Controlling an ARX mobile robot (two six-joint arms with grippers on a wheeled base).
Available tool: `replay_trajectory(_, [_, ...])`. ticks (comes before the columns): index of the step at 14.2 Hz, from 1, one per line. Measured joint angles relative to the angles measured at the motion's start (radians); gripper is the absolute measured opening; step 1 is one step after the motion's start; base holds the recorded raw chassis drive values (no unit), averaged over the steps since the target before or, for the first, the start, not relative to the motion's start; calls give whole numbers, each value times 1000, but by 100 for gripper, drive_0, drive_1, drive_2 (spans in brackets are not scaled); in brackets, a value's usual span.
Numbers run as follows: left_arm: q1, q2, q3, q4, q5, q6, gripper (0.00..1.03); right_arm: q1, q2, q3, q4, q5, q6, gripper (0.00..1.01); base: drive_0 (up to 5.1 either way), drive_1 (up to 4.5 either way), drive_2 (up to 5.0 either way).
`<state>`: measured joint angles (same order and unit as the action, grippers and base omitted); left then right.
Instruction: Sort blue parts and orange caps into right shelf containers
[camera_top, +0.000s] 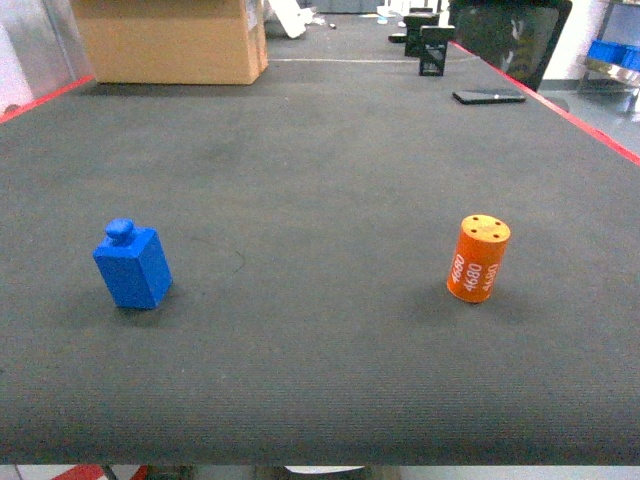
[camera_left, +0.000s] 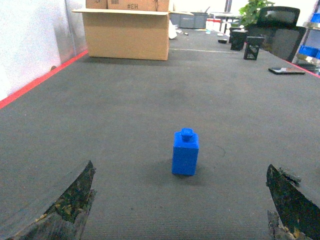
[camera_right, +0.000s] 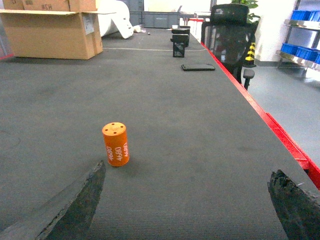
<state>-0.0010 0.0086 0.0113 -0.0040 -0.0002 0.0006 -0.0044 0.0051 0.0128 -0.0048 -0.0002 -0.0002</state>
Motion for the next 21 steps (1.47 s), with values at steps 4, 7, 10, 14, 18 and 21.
replay_trajectory(4, [0,0,0,0,0,0,98,0,0,0,0,0,0,98,0,0,0])
replay_trajectory(7, [0,0,0,0,0,0,98,0,0,0,0,0,0,98,0,0,0])
replay_trajectory(10, [-154,185,24,68,-260,-47,98,170,175,23,42,253,61,98,0,0,0])
replay_trajectory(14, [-189,906,189,720,-327,-65,98,239,792,155,615,258,117,98,0,0,0])
replay_trajectory(18, [-175,1379,432,874,-274,2,98,239,1350,410,869,200,83,98,0,0,0])
replay_trajectory(21, [-174,1632,613,889,-267,27,98,232,1704,643,840,176,42,98,0,0,0])
